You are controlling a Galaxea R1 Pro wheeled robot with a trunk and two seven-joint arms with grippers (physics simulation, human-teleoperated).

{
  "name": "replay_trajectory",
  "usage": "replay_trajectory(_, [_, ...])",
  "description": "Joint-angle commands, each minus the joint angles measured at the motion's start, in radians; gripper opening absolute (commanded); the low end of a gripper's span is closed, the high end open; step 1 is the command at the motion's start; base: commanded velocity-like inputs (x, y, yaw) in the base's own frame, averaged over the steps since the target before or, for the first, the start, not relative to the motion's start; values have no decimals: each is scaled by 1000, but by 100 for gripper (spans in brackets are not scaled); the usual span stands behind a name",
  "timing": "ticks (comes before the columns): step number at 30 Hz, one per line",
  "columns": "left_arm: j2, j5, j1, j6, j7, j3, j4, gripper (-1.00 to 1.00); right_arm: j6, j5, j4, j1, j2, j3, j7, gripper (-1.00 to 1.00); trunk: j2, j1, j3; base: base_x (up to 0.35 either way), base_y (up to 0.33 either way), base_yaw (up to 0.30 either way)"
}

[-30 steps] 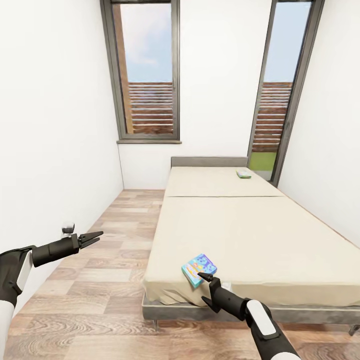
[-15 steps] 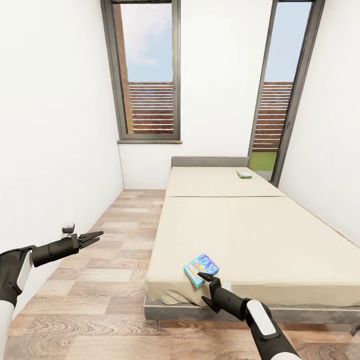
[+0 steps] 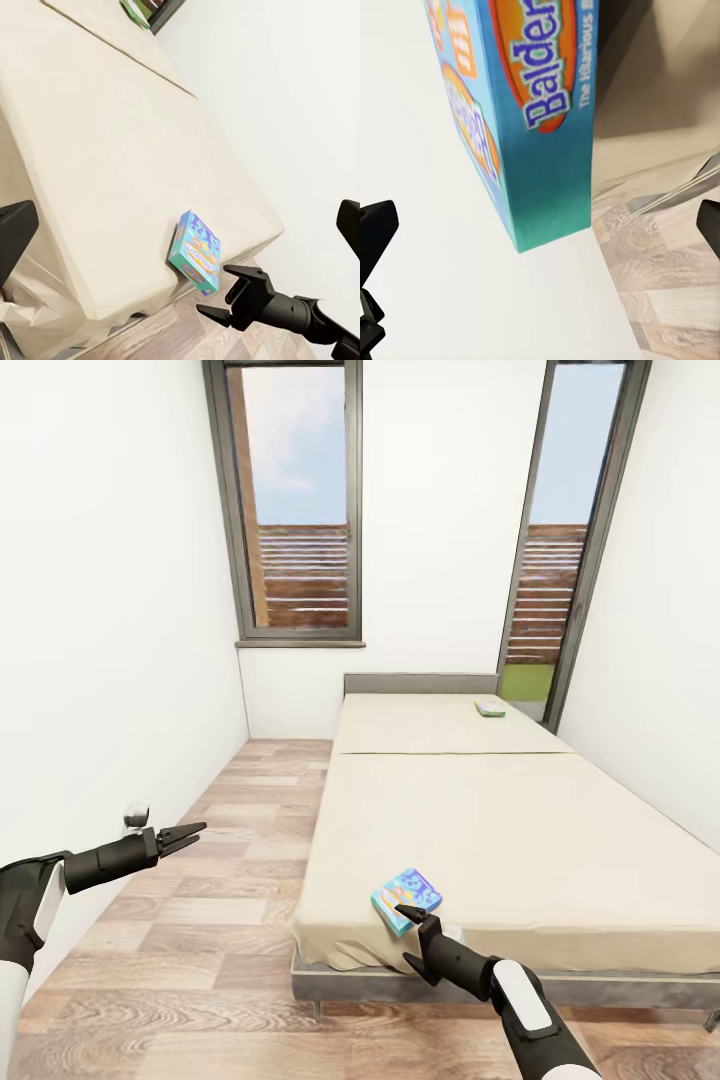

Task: Put all the toys in the child's room - the three board games (two on the bed and one on the table), the two jigsaw puzzles on the table, and the tennis ball on the table - inside the toy box on the table in the child's room.

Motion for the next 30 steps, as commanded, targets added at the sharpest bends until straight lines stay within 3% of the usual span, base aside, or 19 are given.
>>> replay_trajectory(1, [0,2,-1,10,-2,0,0,100,7,5,0,-1,1,-7,4,100,0,0,-1,71,1,0])
replay_trajectory(30, [0,2,-1,10,-1,0,0,100,7,7,0,-1,1,-7,4,100,0,0,-1,18,0,0])
